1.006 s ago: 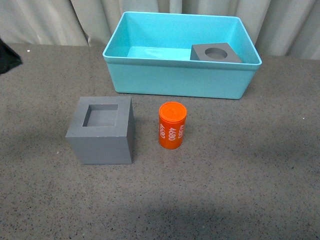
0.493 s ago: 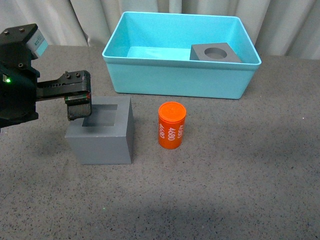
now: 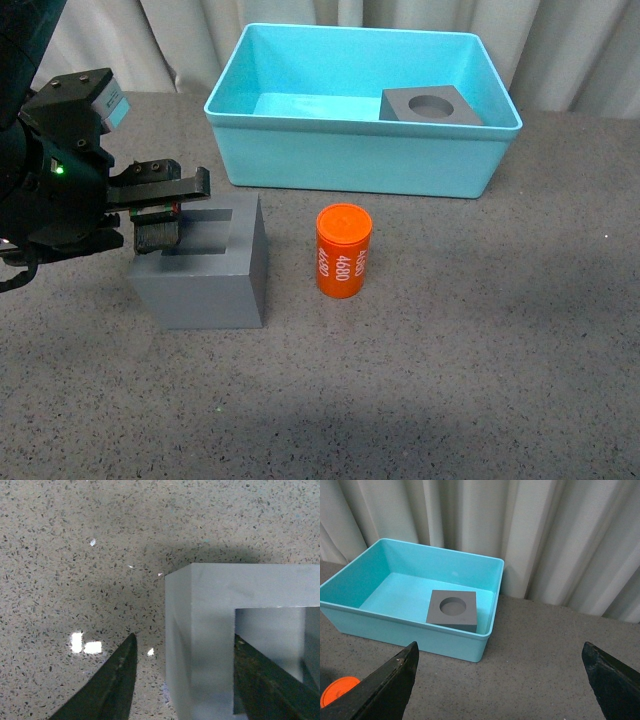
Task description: Place gray and orange parts in blue box
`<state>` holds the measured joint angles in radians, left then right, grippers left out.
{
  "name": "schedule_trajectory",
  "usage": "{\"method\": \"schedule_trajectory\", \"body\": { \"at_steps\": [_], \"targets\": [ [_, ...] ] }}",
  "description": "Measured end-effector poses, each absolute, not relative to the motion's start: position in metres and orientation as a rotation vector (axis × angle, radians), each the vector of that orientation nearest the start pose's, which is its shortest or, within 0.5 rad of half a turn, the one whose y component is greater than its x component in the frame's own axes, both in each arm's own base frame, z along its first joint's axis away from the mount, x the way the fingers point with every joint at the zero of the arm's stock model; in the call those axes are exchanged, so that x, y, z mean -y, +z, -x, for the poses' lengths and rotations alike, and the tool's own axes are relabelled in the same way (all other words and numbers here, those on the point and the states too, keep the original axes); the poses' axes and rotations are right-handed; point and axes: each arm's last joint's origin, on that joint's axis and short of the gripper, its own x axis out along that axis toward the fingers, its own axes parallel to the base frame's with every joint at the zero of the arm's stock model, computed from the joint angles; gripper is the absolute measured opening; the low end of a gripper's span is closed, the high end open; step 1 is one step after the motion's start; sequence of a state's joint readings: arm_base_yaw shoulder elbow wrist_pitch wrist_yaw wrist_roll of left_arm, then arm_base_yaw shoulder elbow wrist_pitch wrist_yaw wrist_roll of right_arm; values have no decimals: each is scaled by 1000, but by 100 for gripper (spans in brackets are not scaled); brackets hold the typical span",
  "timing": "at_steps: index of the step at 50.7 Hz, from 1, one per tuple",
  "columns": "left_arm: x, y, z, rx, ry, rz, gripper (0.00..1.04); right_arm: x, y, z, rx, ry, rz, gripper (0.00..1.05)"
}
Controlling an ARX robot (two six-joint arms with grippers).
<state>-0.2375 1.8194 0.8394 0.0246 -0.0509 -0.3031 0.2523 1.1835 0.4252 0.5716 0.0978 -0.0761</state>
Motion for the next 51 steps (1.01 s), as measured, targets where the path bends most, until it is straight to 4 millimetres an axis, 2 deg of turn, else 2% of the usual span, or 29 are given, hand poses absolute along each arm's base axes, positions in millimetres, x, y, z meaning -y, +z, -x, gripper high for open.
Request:
{"method": "schedule_trajectory", "body": {
  "at_steps": [12, 20, 23, 27, 33, 37, 43, 45, 51],
  "targets": [
    [78, 115, -320, -958, -28, 139, 21, -56, 205, -228, -178, 161, 108, 95],
    [79, 129, -319, -912, -20, 140, 18, -56, 205, -228, -178, 161, 108, 95],
    [80, 143, -320, -855, -17, 140, 18, -56, 205, -228, -178, 161, 108, 95],
    [85, 173, -325, -739, -41, 146, 18, -56, 205, -228, -178, 161, 108, 95],
    [96, 218, -350, -537, -82, 158, 18, -56, 205, -228, -178, 161, 108, 95],
    [104, 235, -372, -475, -97, 145, 18, -56, 205, -228, -178, 161, 108, 95],
    [112, 237, -400, -466, -102, 117, 18, -56, 205, -228, -178, 161, 108, 95],
    [115, 232, -413, -480, -101, 108, 18, -56, 205, -228, -178, 161, 108, 95],
    [117, 220, -431, -495, -101, 94, 18, -56, 205, -228, -178, 161, 108, 95]
  ]
}}
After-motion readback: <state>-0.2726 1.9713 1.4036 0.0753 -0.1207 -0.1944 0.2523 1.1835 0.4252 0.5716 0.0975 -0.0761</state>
